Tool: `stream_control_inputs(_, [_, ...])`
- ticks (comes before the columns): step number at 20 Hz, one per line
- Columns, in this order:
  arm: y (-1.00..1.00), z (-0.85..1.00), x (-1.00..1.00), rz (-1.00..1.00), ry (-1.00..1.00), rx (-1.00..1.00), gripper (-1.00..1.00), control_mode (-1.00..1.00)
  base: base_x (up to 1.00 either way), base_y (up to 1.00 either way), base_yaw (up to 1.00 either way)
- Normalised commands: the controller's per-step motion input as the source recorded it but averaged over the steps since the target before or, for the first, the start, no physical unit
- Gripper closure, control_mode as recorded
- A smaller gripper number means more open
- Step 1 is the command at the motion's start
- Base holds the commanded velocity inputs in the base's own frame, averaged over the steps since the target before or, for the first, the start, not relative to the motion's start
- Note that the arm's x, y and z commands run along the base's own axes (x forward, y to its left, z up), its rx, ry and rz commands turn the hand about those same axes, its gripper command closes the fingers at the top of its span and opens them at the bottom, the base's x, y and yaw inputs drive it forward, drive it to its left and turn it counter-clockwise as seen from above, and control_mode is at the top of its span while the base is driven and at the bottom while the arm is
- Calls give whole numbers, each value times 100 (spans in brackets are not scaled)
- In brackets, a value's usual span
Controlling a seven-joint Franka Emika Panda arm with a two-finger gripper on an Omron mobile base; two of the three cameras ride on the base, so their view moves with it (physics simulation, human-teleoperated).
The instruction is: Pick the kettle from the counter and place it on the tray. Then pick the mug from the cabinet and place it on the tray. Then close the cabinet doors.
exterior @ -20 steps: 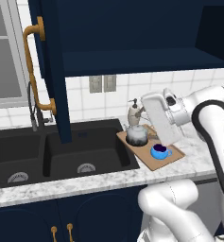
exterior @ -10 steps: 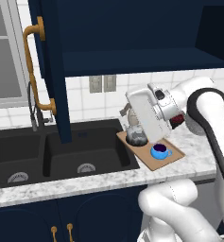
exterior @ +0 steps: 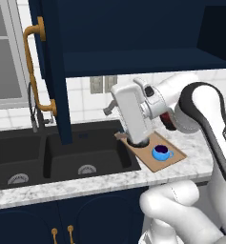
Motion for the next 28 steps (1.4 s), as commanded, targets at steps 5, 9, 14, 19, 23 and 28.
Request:
stream_control_inputs(5, [38, 22, -46, 7, -27, 7, -100, -100, 0, 0, 0])
stream_control_inputs(9, [28, 16, -57, -10, -17, 7, -100, -100, 0, 0, 0])
stream_control_inputs(14, [28, 6, -41, -41, -1, 12, -100, -100, 0, 0, 0])
stream_control_inputs(19, [52, 10, -11, -27, 0, 4, -100, -100, 0, 0, 0])
stream_control_inputs(23, [55, 10, 0, -2, 0, 0, -100, -100, 0, 0, 0])
stream_control_inputs(28, [56, 19, 18, 0, 0, 0, -100, -100, 0, 0, 0])
